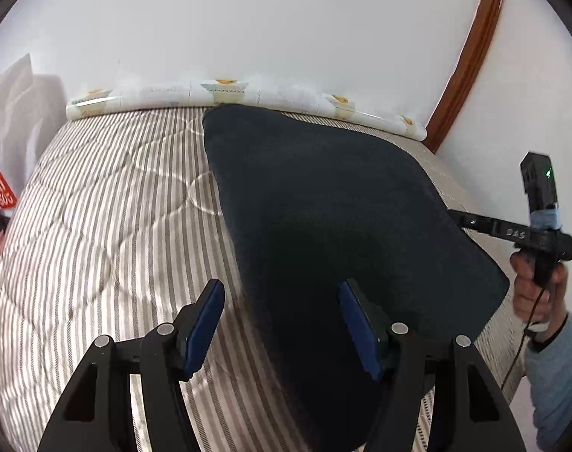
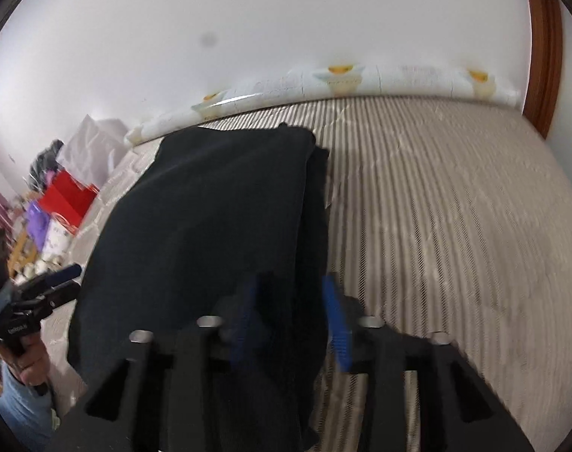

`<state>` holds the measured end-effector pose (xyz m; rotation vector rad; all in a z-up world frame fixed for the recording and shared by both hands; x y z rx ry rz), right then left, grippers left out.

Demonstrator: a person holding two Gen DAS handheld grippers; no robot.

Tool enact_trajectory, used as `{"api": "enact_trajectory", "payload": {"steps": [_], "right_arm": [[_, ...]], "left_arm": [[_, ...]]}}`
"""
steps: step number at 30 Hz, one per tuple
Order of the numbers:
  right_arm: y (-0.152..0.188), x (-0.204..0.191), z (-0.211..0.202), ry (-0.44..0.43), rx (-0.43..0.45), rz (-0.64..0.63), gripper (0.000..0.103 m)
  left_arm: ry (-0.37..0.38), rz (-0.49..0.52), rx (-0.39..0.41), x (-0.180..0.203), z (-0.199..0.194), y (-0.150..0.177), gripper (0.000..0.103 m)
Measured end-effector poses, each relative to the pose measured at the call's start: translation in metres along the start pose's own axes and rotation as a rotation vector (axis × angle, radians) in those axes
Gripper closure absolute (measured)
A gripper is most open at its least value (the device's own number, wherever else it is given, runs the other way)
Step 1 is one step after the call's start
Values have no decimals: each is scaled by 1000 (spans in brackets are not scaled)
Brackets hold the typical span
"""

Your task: Fold small clothes

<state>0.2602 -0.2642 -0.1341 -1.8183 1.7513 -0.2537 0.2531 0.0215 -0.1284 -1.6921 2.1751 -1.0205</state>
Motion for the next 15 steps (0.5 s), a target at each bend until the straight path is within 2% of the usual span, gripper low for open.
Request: {"api": "enact_trajectory", "payload": {"steps": [1,3,4,6,9,13,15], "right_arm": [[0,2,-1,-53,8,8,100],[-2,6,-17,-51,113,11,100],[-4,11,-28,-94,158,26,101],[-6,19,-35,-139,180,77,101],[-4,10,-24,-43,133,17,101],[3,6,-19,10,96,14,100],[5,3,-23,101,95,9,96]], "left_arm": [[0,-5,-3,0,0,1,42],[-4,-13,-9,-1,-1,3,42],[-6,-16,-14,-1,-2,4,42],[-15,-14,-18,-1,-4,5,42],[-33,-1,-14,1,-7,7,42],[-39,6,-16,6,-10,9,42],[-55,18,-10,10,-11,11,42]]}}
Point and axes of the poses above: each gripper's, at about its wrist camera, not at the fingertips, and z roughly the way its jaws point, x to its right, y to its underside, the point moved 1 cm from there along z, roughly the way its jaws point, and after that the axes turned 1 degree about z, right-handed, at the moved point
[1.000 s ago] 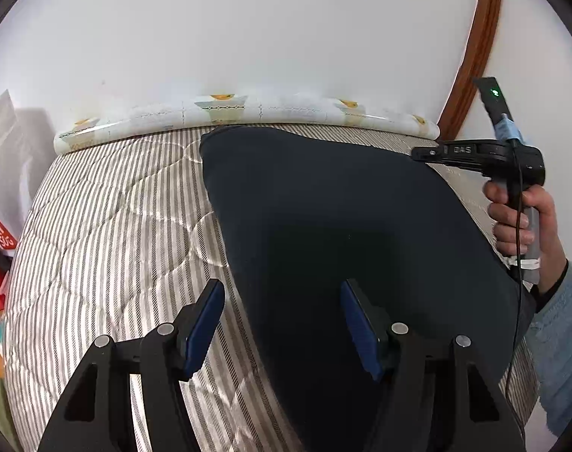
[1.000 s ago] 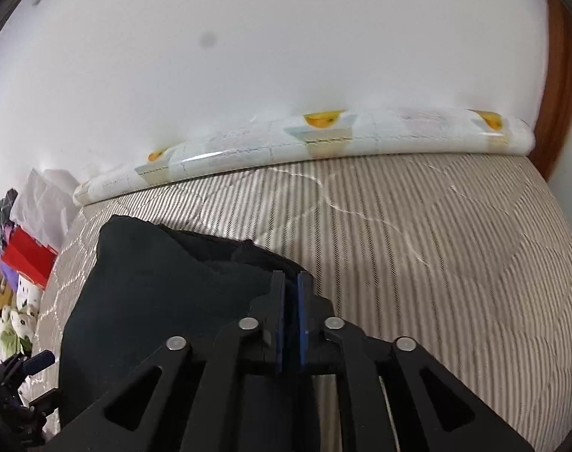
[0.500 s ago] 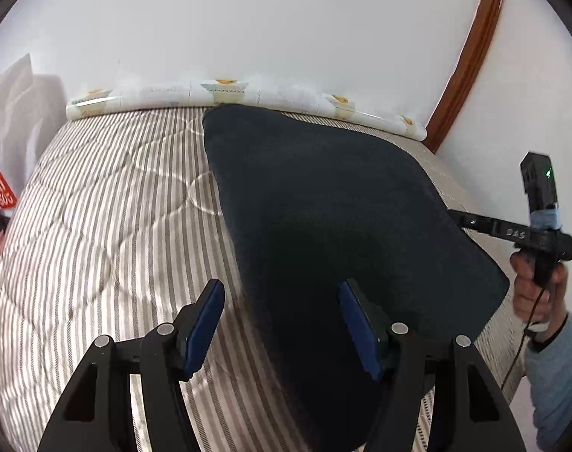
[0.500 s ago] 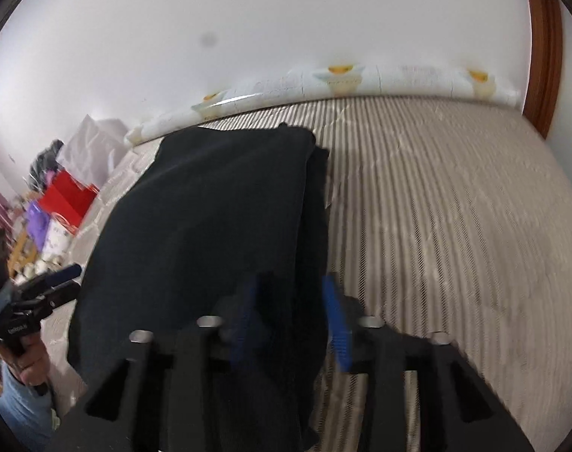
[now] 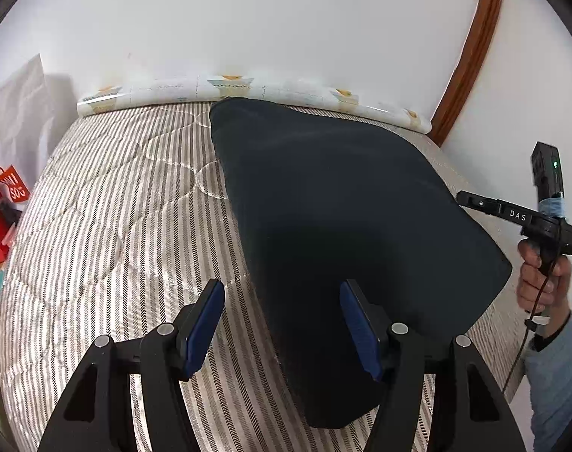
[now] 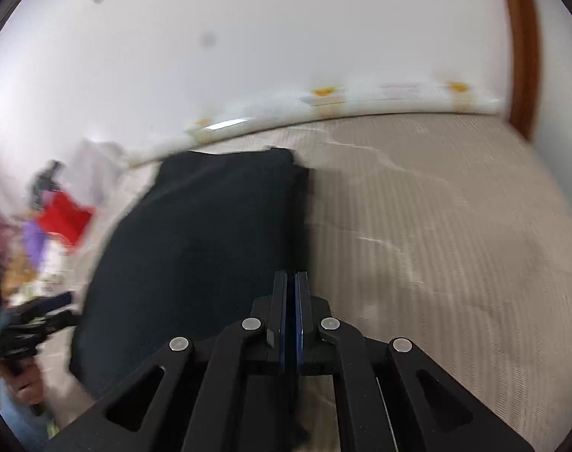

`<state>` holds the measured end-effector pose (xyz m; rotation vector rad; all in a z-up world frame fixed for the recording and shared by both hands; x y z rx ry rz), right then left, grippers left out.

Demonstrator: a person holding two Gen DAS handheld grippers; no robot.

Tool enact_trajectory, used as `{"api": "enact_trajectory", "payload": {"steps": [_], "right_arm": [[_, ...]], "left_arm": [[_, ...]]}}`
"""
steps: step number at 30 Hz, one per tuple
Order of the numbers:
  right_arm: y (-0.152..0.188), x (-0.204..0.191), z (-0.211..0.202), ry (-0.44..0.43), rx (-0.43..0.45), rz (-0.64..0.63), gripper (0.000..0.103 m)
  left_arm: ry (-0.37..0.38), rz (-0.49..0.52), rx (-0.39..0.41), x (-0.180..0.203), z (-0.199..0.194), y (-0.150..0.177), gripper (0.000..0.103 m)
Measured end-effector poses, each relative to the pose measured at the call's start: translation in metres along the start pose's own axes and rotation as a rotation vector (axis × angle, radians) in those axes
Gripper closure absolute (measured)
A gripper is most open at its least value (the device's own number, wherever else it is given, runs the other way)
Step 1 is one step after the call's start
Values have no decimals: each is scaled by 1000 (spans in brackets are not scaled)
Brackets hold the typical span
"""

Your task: Fold small clothes

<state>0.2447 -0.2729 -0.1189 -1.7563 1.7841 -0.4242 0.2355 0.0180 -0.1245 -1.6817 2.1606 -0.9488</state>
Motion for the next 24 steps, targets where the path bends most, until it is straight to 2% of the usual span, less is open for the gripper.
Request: {"api": "enact_trajectory", "payload": {"steps": [1,6,8,14,17,19,24], "right_arm": [[1,-2,-5,25,8,-11,95],[4,-15,-36,-12,89,-30,94],[10,-26,-42,-15,106,-68,86],[40,-44,-25,64,62,-144,85],[54,-38,-21,169,40,-166,85],[60,-30,-26,209,44,-157,85],[69,-15,-50,186,61,-81,85]], "left_arm": [[-7,4,2,2,-1,1,42],[-39,10,13,10,-2,2,42],[-35,5,14,12,-3,2,42],[-48,10,10,21,-5,6,42],[-62,20,6,23,-8,10,42],[-66,24,3,24,-11,12,42],[-72,23,-4,25,-19,21,42]]}}
Point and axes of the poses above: each gripper's, at about its wrist camera, not at the fingertips, and z roughly the way its jaws point, x to its right, y to its underside, the point moved 1 cm from there along z, roughly the way its jaws point, and after that the axes turned 1 degree about z, right-handed, at the moved point
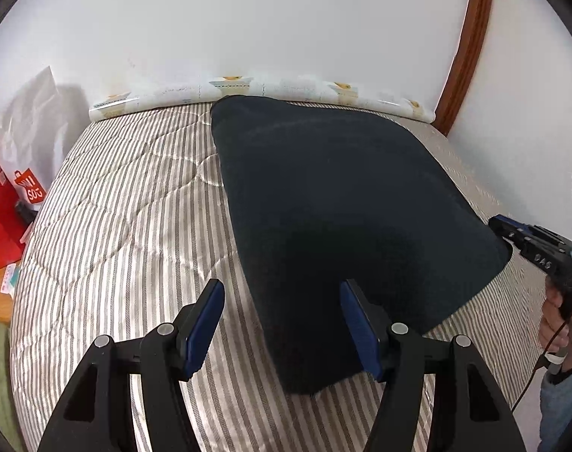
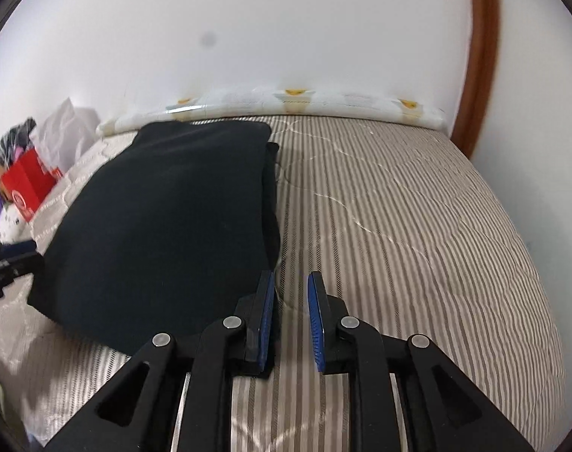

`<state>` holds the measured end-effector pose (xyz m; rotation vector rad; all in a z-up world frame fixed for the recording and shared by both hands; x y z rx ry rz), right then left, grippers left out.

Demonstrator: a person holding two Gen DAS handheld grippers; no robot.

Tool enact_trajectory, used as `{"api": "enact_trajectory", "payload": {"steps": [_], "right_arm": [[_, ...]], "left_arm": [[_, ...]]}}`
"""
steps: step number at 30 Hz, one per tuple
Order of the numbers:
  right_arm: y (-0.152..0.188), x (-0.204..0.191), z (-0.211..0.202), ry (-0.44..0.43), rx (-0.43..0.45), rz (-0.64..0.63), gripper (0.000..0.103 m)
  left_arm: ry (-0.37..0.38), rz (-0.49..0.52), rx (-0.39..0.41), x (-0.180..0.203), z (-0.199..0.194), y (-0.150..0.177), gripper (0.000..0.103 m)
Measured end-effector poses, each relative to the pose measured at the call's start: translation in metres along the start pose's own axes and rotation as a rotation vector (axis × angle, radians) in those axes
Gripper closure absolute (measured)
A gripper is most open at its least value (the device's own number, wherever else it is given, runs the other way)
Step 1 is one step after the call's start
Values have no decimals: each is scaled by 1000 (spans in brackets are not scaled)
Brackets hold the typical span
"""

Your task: Fold small clothes

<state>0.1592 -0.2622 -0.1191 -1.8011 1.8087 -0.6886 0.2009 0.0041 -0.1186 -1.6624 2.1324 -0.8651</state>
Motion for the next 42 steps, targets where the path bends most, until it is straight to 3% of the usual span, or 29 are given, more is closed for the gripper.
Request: {"api": "enact_trajectory", "payload": {"steps": [3,9,11,13,19,21,23,25,28,34,42], "right_arm": [[8,1,-6,-10,3,15,84],[16,-10,-36,55,3,27,82],[12,-14,-55,62,26,55,71],[10,-20,-78,49,50,76,52],[16,-45,-152,64,142,69,43],[20,-49,-169,69,145,70,39],[26,-52,-184,83,156,73,35],[32,-55,-197,108,177,66,16],[43,-57,-215,136,186,66,3],[52,-62,-229,176,174,59,1],[57,-55,-241,156,176,93,1]], "left_arm": [[-6,-5,-16,2,-2,9,42],[-17,-34,0,11,-28,18,42],[-25,-43,24,17,-45,18,42],[-30,-52,60,23,-68,18,42],[-91,-48,149,48,-131,29,30],[-93,-55,167,55,-148,37,21],[-93,-68,180,60,-160,42,20],[-97,-66,191,67,-172,48,18],[-126,-73,216,72,-186,56,14],[-140,-87,239,75,-200,64,12],[-151,-73,264,79,-209,68,11]]}}
Point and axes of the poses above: each gripper's, at about its wrist camera, not at the fingertips, and z roughly the way its jaws point, x to its right, y to its underside, the point moved 1 cm from there along z, roughly the way its jaws point, and after that the axes turned 1 degree about z, right-handed, at the moved point
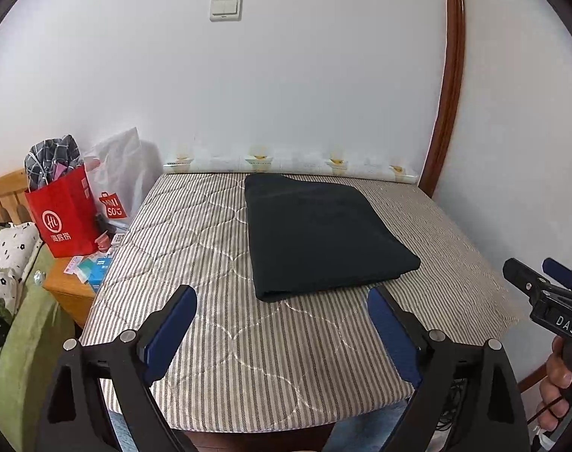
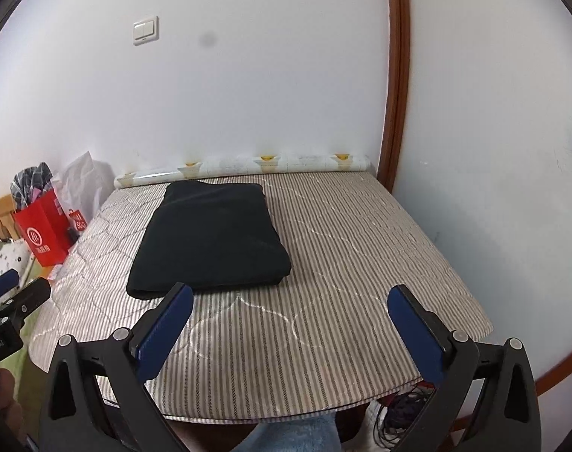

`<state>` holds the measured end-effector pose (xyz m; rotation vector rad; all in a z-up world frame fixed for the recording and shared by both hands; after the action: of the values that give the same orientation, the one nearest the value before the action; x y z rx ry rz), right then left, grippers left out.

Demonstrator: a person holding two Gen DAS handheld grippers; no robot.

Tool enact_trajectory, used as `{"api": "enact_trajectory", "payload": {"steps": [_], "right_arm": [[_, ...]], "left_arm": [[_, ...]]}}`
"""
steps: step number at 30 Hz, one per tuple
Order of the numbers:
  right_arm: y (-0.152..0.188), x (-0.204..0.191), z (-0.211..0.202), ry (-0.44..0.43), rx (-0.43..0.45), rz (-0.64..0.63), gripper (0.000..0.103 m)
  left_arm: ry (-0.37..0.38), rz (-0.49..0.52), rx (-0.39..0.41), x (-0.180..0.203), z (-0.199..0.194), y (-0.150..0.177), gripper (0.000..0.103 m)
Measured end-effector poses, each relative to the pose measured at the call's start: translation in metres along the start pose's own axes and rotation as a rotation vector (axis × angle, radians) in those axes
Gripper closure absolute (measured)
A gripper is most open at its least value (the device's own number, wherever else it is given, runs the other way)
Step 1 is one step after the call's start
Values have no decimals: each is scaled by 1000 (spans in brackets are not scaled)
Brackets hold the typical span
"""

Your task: Fold small clothes

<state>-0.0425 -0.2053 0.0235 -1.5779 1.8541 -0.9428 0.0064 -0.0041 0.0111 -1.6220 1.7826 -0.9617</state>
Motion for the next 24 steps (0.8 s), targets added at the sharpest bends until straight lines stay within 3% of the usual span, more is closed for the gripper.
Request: {"api": "enact_trajectory", "payload": {"steps": [24], "right_arm": [[6,5,-9,39,12,-6,1]], "left_arm": [[-20,15,-3,3,-3,5,10]]}}
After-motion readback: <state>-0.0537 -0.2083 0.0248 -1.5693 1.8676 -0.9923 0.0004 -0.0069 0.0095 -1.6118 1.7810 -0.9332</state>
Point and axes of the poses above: each gripper's, at about its wrist camera, not at the fingertips, and z roughly the way its jaws point, x to its right, y to its underside, the point moved 1 cm from there along z, roughly the way its jaws point, and after that the axes turned 1 degree about z, right-handed, at the moved point
